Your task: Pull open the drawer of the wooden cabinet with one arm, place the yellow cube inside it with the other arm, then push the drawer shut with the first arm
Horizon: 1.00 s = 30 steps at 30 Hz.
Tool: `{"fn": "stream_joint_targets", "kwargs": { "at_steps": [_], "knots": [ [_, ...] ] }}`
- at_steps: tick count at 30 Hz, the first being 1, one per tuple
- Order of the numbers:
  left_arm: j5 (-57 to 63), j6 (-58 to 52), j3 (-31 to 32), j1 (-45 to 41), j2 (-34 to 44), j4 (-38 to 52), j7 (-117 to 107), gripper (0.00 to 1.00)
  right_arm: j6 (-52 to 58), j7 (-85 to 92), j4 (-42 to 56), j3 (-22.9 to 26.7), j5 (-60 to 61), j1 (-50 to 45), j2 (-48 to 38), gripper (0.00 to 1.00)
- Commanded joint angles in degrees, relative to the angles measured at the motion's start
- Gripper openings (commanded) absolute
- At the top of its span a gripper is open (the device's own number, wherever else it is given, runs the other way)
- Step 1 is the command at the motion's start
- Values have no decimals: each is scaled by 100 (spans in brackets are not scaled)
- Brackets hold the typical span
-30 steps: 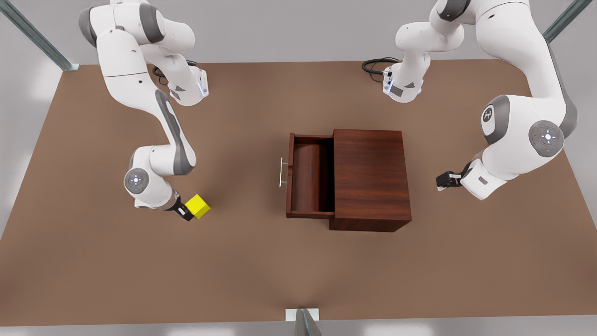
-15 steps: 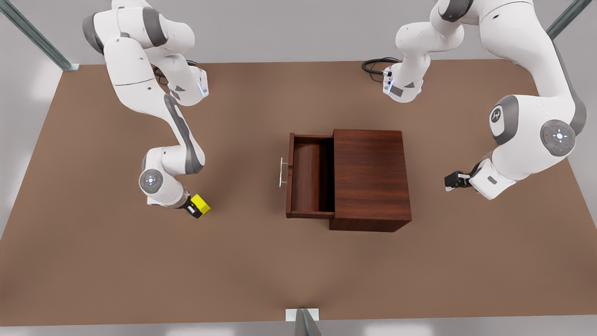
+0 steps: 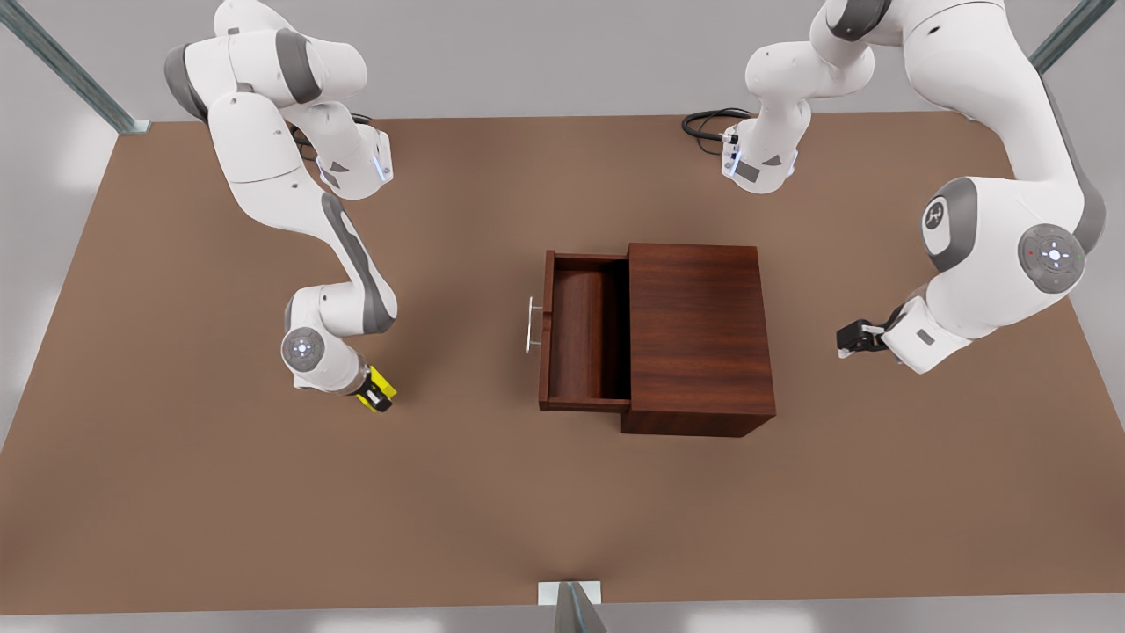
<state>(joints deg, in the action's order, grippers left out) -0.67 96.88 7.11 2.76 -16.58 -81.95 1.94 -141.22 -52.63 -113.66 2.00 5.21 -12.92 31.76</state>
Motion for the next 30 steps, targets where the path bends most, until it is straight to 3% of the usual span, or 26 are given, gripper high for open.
{"fn": "stream_joint_targets", "kwargs": {
  "at_steps": [1,2,4,12,17,20,30],
  "knots": [
    [15,-2,1,-4,6,4,78,100,-63,-186,10,-7,-3,9,-3,61],
    [15,-2,1,-21,6,4,78,100,-54,-186,10,-7,-3,9,-3,48],
    [15,-2,1,-22,6,4,87,100,-46,-177,19,-15,6,9,-21,41],
    [15,-2,1,5,6,4,96,100,1035,-291,80,-51,32,0,-1172,44],
    [15,-2,1,5,6,4,96,100,1940,-740,432,-340,32,-9,-1690,43],
    [23,-2,1,-4,6,4,87,100,2679,-1381,1099,-595,-11,-26,-1682,43],
    [32,-2,10,-39,6,4,43,100,4428,-3130,3455,-587,24,-1090,-741,43]
  ]
}}
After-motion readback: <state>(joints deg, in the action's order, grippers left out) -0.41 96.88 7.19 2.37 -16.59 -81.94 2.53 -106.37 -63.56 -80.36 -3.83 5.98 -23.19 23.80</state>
